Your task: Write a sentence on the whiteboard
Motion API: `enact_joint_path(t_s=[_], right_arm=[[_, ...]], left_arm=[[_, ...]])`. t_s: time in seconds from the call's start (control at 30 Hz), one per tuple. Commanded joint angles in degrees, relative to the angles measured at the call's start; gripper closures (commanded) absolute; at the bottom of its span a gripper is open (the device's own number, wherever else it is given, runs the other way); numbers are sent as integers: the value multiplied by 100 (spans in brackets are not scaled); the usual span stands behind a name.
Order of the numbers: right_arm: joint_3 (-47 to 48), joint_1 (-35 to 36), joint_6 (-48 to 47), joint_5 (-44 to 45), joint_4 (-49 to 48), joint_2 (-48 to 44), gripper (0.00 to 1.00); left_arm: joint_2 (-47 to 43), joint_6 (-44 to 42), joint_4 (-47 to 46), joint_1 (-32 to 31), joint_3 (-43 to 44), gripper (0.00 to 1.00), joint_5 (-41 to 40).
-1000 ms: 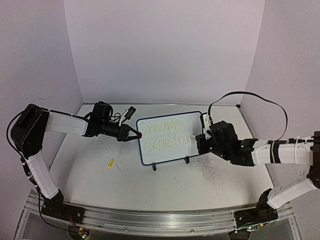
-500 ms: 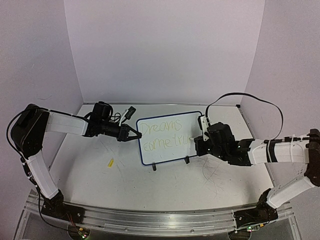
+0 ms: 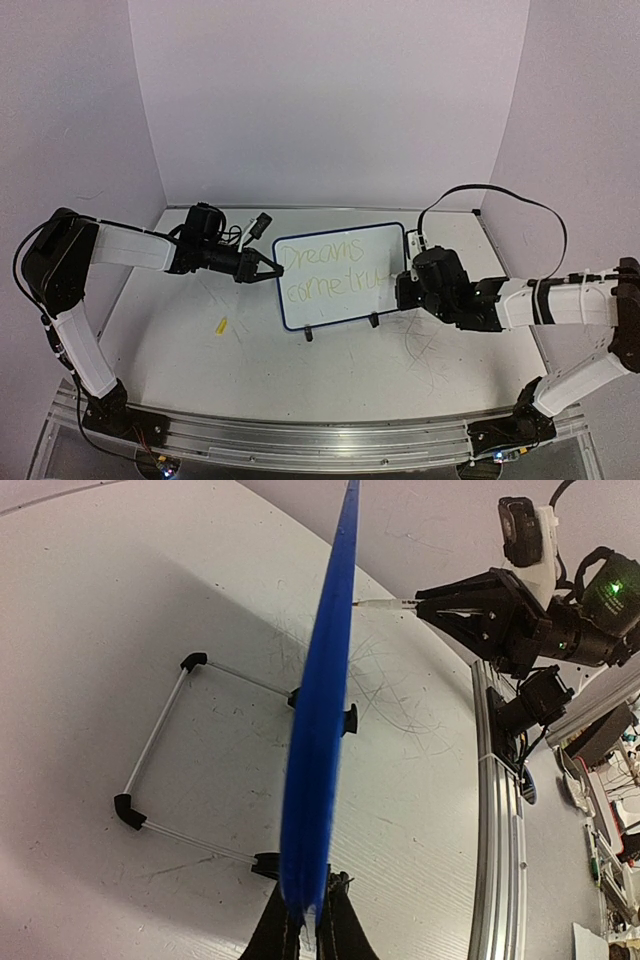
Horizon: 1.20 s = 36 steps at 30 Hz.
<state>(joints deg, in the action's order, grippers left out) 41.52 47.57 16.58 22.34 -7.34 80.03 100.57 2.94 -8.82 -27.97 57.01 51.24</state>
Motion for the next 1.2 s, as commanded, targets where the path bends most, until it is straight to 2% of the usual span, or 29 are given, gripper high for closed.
enact_joint_path(t_s=[0.0,0.67,1.17], right_arm=[[113,-18,86,496,-6,-166,100],[427,-17,-154,-32,-391,247,100],[150,-16,14,-404,-188,206,100]], left_arm=[[144,-250,261,-44,154,100,-303],[105,-259,275,-42,158,100,-298],[111,-250,271,-42,161,100,-287]])
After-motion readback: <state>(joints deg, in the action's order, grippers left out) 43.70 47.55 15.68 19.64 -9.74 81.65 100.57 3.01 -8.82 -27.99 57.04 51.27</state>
